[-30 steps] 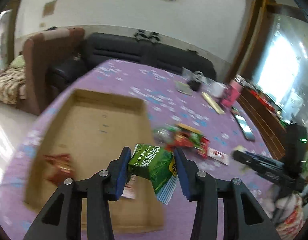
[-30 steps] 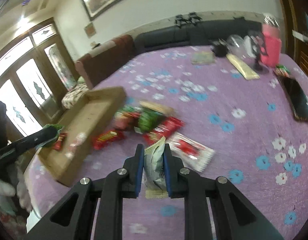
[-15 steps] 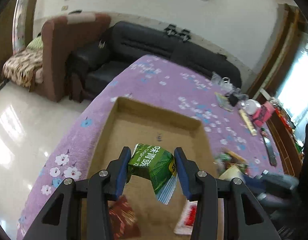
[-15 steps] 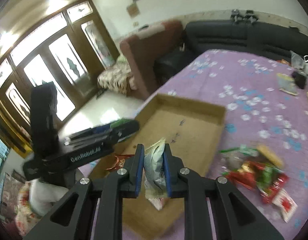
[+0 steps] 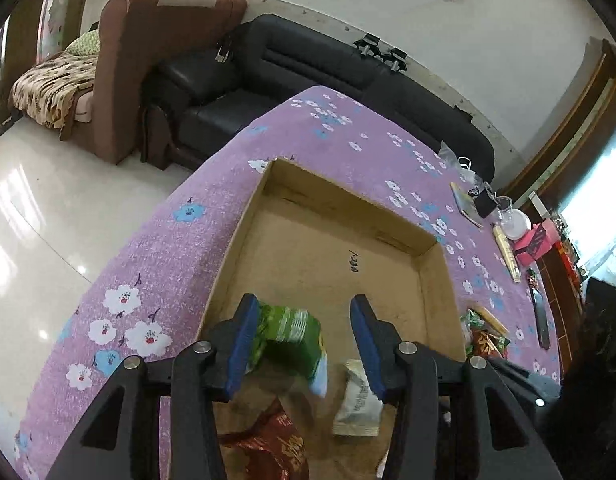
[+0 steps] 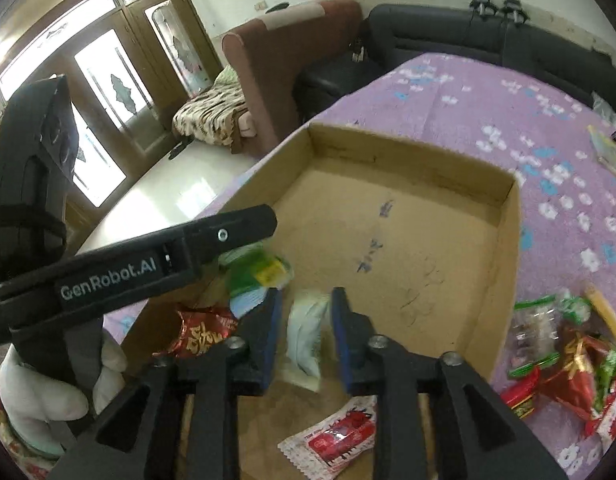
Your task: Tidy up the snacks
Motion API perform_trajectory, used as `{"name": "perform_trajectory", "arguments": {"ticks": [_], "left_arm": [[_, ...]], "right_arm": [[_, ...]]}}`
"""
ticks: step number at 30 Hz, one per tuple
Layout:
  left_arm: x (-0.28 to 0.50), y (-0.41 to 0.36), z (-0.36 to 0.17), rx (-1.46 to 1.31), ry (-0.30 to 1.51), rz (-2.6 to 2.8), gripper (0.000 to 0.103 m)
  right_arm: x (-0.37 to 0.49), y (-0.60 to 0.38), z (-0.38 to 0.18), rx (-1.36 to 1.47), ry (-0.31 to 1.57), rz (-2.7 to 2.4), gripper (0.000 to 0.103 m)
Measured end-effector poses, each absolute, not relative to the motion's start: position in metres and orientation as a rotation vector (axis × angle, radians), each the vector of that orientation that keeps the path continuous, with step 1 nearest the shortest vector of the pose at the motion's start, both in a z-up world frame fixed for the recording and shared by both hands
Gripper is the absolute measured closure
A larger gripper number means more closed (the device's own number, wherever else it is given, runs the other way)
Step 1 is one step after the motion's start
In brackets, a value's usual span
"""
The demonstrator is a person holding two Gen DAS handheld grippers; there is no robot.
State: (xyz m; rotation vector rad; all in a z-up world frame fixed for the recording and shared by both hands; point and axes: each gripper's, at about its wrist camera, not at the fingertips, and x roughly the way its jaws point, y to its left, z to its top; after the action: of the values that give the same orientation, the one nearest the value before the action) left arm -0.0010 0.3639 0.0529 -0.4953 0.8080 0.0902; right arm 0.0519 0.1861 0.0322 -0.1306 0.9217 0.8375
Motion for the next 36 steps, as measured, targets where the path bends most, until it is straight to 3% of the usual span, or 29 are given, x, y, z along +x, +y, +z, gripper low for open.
{"name": "perform_trajectory", "arguments": {"ticks": [5, 8, 10, 16, 23, 28, 31, 32, 36], "left_arm": [[-0.028, 0.347, 0.086, -0.47, 0.726, 0.069, 0.05], [-0.058, 0.331, 0.118, -0.456, 0.639, 0.043, 0.031], [-0.083, 0.317, 0.142, -0.453, 0.565, -0.002, 0.027], [-0.139, 0.283, 0.21, -0.49, 0.446, -0.155, 0.027], [-0.192, 0.244, 0.325, -0.408, 0.317, -0.272, 0.027], [-0.203, 0.223, 0.433, -0.192, 0.215, -0.162, 0.026], [-0.199, 0.223, 0.477, -0.127, 0.115, -0.075, 0.0], [-0.196, 0.224, 0.482, -0.127, 0.1, -0.075, 0.0], [-0.16, 0.229, 0.445, -0.213, 0.167, -0.14, 0.0]], "right_arm": [[0.042, 0.154, 0.061, -0.055, 0.88, 0.846, 0.071], [0.033, 0.122, 0.084, -0.02, 0.847, 0.83, 0.071], [0.026, 0.096, 0.102, 0.01, 0.824, 0.819, 0.071], [0.0, -0.009, 0.175, 0.129, 0.744, 0.741, 0.07], [-0.046, -0.123, 0.325, 0.162, 0.482, 0.604, 0.07], [-0.076, -0.182, 0.455, 0.146, 0.279, 0.461, 0.069], [-0.091, -0.203, 0.516, 0.137, 0.17, 0.367, 0.048], [-0.092, -0.207, 0.524, 0.139, 0.155, 0.36, 0.041], [-0.069, -0.199, 0.485, 0.111, 0.227, 0.381, 0.037]]}}
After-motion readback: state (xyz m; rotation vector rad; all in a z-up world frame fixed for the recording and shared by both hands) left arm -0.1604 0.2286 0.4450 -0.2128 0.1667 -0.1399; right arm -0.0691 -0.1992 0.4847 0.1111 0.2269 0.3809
